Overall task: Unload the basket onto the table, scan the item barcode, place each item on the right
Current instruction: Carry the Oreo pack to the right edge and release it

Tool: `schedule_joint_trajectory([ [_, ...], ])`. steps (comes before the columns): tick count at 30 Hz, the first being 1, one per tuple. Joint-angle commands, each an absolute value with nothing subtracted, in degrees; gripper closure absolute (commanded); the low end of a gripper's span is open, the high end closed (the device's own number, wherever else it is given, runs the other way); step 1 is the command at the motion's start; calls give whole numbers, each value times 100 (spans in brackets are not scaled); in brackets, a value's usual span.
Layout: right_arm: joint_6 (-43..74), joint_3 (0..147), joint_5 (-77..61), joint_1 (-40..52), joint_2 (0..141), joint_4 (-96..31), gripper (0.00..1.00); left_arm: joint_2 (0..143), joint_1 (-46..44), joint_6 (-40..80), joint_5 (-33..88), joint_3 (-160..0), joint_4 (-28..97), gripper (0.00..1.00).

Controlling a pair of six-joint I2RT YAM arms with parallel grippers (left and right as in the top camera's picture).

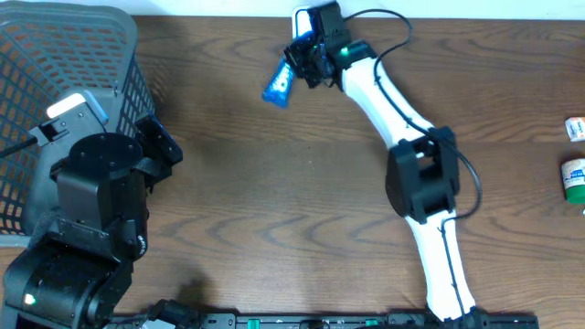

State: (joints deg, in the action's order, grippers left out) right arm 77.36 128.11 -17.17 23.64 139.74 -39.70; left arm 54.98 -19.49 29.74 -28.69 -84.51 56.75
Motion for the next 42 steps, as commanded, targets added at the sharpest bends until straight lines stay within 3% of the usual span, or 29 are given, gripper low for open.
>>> schedule_joint_trajectory([
  [1,7448,13010,-1404,2368,13047,-5109,99,5498,-1925,2895,-2941,-8471,5682,9],
  [8,7443,13010,307,2115,12392,-7762,99,5498,-1925,2895,-2941,-8471,5682,9],
  [14,7419,12980,2121,1328,12326,-9754,99,5498,-1925,2893,-2941,-8471,5682,9],
  [20,5478,12713,2847,351,12401,-9577,99,5498,-1925,2895,-2939,-8471,5682,9],
  [22,4303,12514,2976,-128,12420,-9192,99,5498,-1925,2895,-2941,-8471,5682,9],
  [25,3538,12215,3015,-572,12420,-8720,99,5498,-1925,2895,-2941,-8471,5682,9],
  [37,3347,11192,2945,-2259,12420,-7131,98,5498,-1925,2895,-2941,-8471,5682,9],
  [38,3304,11157,2921,-2338,12420,-7059,81,5498,-1925,2895,-2941,-8471,5682,9],
  [41,2943,11155,2589,-2519,12420,-6934,1,5498,-1925,2895,-2941,-8471,5682,9],
  [42,2851,11174,2458,-2547,12418,-6938,1,5498,-1925,2893,-2941,-8471,5682,9],
])
